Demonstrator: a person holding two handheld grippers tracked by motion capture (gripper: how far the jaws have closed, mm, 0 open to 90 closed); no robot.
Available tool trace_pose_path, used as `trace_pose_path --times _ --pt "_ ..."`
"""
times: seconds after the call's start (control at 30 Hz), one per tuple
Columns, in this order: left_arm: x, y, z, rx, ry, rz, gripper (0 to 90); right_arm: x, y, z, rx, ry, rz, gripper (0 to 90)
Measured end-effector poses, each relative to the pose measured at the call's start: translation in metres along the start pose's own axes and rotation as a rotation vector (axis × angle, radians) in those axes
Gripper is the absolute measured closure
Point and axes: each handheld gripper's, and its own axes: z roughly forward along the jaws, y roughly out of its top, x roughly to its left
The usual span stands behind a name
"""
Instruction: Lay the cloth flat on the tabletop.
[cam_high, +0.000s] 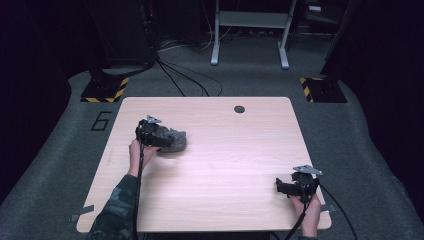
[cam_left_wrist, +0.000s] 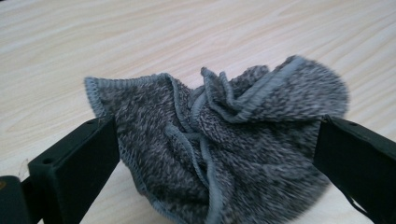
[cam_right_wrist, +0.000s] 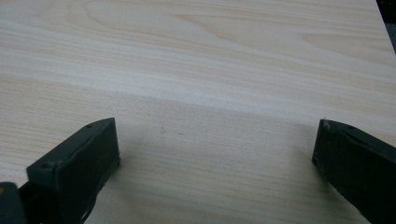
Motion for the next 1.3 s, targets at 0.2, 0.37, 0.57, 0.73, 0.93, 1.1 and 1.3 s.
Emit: trace_pose_path --times 0.2,0.37,0.57,0.73,0.93,1.1,1.3 --pt "0.000 -0.007 0.019 0.039 -0.079 -0.032 6.8 0.000 0.000 0.000 0.000 0.002 -0.007 0.0" --pt "0.002 -0.011 0.025 0.061 -0.132 -0.055 16.6 0.000 0.000 0.000 0.000 0.002 -0.006 0.0" --pt "0.003 -0.016 0.029 0.049 -0.171 -0.078 29.9 0.000 0.000 0.000 -0.001 0.001 -0.006 0.0" --pt "-0.001 -0.021 0.028 0.021 -0.171 -0.061 42.8 0.000 0.000 0.000 0.000 0.002 -0.006 0.0" --pt "-0.011 -0.020 0.024 0.020 -0.158 -0.008 60.2 0.000 0.000 0.000 0.002 0.001 0.005 0.0" --pt "-0.020 -0.025 0.022 -0.029 -0.111 0.035 65.9 0.000 0.000 0.000 0.002 0.001 0.005 0.0" --pt "-0.027 -0.029 0.015 -0.079 -0.073 0.066 68.9 0.000 0.000 0.000 0.000 0.004 0.001 0.0"
